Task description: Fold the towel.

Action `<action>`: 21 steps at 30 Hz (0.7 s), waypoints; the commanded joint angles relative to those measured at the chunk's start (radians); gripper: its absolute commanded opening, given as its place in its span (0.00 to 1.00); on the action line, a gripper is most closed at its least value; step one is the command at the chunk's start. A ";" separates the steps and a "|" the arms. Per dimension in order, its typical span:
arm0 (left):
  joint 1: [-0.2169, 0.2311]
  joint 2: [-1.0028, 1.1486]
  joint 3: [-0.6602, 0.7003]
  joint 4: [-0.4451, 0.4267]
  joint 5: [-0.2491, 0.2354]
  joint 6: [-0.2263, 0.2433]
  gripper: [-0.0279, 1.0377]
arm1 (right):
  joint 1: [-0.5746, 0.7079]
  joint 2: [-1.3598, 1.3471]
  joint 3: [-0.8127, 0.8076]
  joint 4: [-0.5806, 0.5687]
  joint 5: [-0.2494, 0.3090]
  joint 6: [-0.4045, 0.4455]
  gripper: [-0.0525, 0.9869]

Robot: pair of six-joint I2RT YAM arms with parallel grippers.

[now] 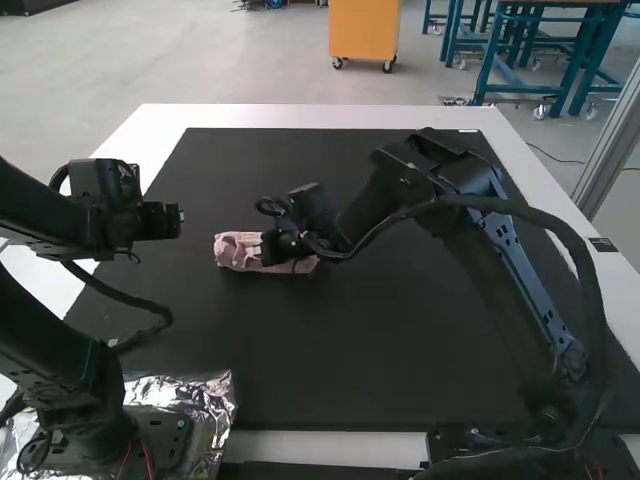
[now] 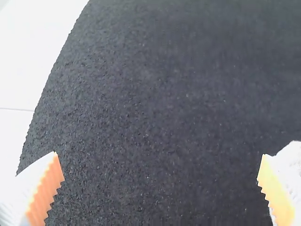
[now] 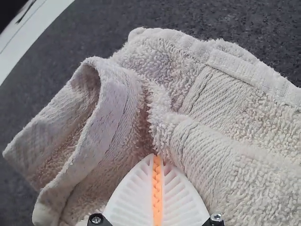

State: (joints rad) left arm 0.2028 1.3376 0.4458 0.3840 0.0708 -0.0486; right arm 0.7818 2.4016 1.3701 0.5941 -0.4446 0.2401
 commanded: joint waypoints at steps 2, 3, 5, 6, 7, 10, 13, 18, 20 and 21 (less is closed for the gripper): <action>0.004 -0.031 0.079 -0.014 -0.011 0.007 0.94 | -0.069 -0.168 0.023 -0.027 0.017 0.076 0.13; 0.004 -0.041 0.094 -0.023 -0.011 0.007 0.94 | -0.076 -0.211 0.035 -0.053 0.015 0.087 0.25; 0.003 -0.066 0.125 -0.039 -0.011 0.004 0.94 | -0.087 -0.302 0.069 -0.112 0.017 0.088 0.49; 0.001 -0.078 0.140 -0.054 -0.011 0.004 0.94 | -0.090 -0.348 0.086 -0.142 0.017 0.087 0.56; 0.000 -0.094 0.162 -0.068 -0.011 0.003 0.94 | -0.095 -0.392 0.101 -0.166 0.018 0.085 0.62; -0.020 -0.135 0.231 -0.137 -0.011 -0.005 0.94 | -0.125 -0.526 0.141 -0.229 0.023 0.074 0.93; -0.042 -0.184 0.295 -0.197 -0.012 -0.007 0.94 | -0.159 -0.661 0.165 -0.297 0.055 0.057 0.93; -0.063 -0.311 0.376 -0.254 -0.006 -0.004 0.94 | -0.227 -0.909 0.158 -0.412 0.234 -0.079 0.93; -0.074 -0.371 0.398 -0.258 0.011 -0.004 0.94 | -0.265 -1.004 0.141 -0.459 0.279 -0.133 0.93; -0.082 -0.402 0.406 -0.258 0.017 -0.004 0.94 | -0.289 -1.050 0.126 -0.482 0.288 -0.139 0.93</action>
State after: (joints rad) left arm 0.1383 1.0172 0.7982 0.1223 0.0715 -0.0494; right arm 0.5396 1.4456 1.5192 0.1371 -0.2596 0.1890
